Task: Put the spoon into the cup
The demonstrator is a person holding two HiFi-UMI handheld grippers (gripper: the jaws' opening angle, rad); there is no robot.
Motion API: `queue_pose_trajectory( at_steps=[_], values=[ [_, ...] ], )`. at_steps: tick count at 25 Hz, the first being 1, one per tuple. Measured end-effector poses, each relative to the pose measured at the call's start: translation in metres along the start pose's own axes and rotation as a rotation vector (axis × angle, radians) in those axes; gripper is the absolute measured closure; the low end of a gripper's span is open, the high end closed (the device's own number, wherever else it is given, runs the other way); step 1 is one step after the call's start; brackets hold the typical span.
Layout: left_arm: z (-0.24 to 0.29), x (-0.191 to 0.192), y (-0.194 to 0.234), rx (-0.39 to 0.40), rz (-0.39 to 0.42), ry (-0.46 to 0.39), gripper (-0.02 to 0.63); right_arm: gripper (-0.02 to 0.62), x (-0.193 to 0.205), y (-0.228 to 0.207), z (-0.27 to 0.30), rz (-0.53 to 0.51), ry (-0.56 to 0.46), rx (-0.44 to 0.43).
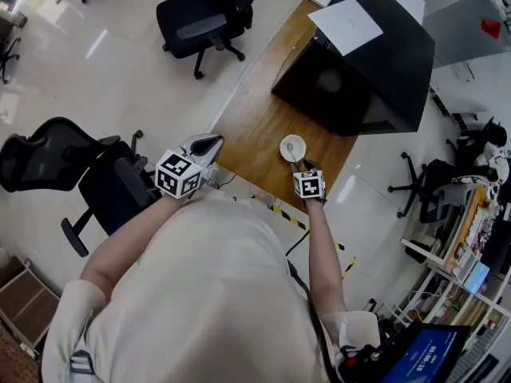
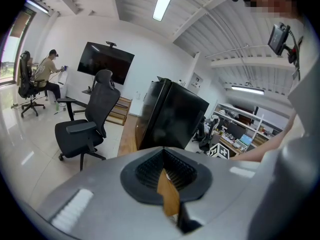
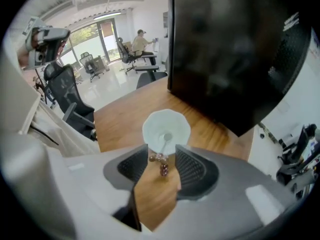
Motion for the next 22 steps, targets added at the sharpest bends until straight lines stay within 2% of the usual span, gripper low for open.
queue_pose_trajectory(
  at_steps=[3, 10, 13, 16, 19, 22],
  values=[
    [-0.002, -0.006, 0.003, 0.04, 0.028, 0.013, 0.606, 0.396, -0.004, 0.0, -0.016, 0.06, -0.066, 0.056],
    [0.006, -0.003, 0.005, 0.151, 0.032, 0.078, 0.606, 0.394, -0.02, 0.018, -0.069, 0.219, -0.249, 0.195],
    [0.013, 0.001, -0.004, 0.199, 0.06, 0.102, 0.606, 0.394, -0.026, 0.034, -0.09, 0.272, -0.34, 0.198],
    [0.014, 0.003, -0.017, 0.227, 0.085, 0.102, 0.606, 0.397, -0.032, 0.05, -0.115, 0.341, -0.479, 0.189],
    [0.011, 0.004, -0.027, 0.23, 0.088, 0.088, 0.606, 0.407, -0.036, 0.058, -0.141, 0.404, -0.614, 0.186],
    [0.012, 0.006, -0.034, 0.219, 0.086, 0.082, 0.606, 0.412, -0.04, 0.059, -0.161, 0.414, -0.701, 0.174]
  ],
)
Point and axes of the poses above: the fingertips, and each gripper's own axes: z forward along the fingers, y to its left, x out of its underside, the point moved 2 cm from there along -z, backward along the fingers
